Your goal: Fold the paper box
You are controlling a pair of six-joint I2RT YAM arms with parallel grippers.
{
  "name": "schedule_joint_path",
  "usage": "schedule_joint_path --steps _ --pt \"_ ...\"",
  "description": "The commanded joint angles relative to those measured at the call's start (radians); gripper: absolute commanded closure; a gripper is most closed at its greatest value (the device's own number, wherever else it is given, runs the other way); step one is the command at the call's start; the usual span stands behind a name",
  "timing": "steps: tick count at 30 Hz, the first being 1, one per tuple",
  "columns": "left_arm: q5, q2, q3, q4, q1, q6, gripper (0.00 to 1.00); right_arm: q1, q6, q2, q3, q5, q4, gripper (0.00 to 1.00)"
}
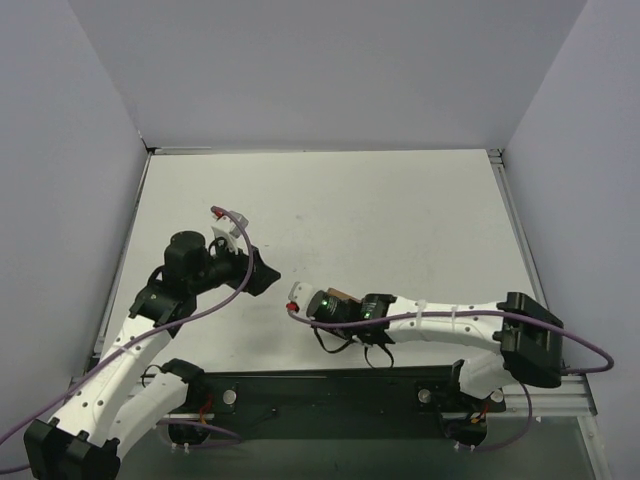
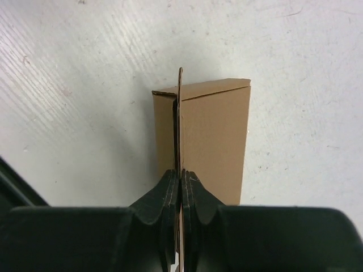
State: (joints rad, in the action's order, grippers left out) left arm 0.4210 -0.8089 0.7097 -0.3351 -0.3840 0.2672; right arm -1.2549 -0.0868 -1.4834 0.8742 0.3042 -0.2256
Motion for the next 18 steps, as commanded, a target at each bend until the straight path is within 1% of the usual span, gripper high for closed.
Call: schedule_joint_path --steps 1,3,5,6,7,8,9,10,12,15,16,18 --pt "0.117 -0.01 0.068 0.005 0.007 -0.097 0.17 0.1 0.041 0.127 0.058 -0.247 -0.115 1.0" --pt "0.179 -0.016 0.079 0.008 0.007 -0.121 0.17 0.136 0.036 0.159 0.069 -0.284 -0.141 1.0" --pt "0.252 -0.019 0.077 0.027 0.005 -0.141 0.17 0.17 0.045 0.173 0.097 -0.376 -0.176 1.0" --pt "0.342 -0.019 0.073 0.042 0.005 -0.143 0.17 0.207 0.048 0.189 0.103 -0.419 -0.184 1.0" --pt "0.395 -0.019 0.059 0.059 0.004 -0.144 0.17 0.228 0.051 0.196 0.112 -0.503 -0.198 1.0" --pt "0.441 -0.021 0.051 0.108 0.0 -0.129 0.17 0.25 0.056 0.202 0.129 -0.552 -0.205 1.0" --pt "0.532 -0.024 0.039 0.137 -0.004 -0.117 0.17 0.268 0.062 0.213 0.134 -0.595 -0.208 1.0" --pt "0.565 -0.024 0.021 0.165 -0.009 -0.108 0.17 0.31 0.065 0.219 0.14 -0.684 -0.213 1.0" --pt "0.654 -0.027 0.008 0.209 -0.027 -0.097 0.16 0.34 0.068 0.233 0.152 -0.747 -0.215 1.0" --pt "0.716 -0.027 -0.021 0.266 -0.064 -0.089 0.14 0.406 0.081 0.248 0.166 -0.916 -0.219 1.0" --pt "0.731 -0.03 -0.029 0.269 -0.078 -0.097 0.13 0.437 0.084 0.252 0.17 -1.0 -0.219 1.0" --pt "0.739 -0.038 -0.032 0.265 -0.114 -0.109 0.11 0.46 0.087 0.259 0.183 -1.079 -0.219 1.0"
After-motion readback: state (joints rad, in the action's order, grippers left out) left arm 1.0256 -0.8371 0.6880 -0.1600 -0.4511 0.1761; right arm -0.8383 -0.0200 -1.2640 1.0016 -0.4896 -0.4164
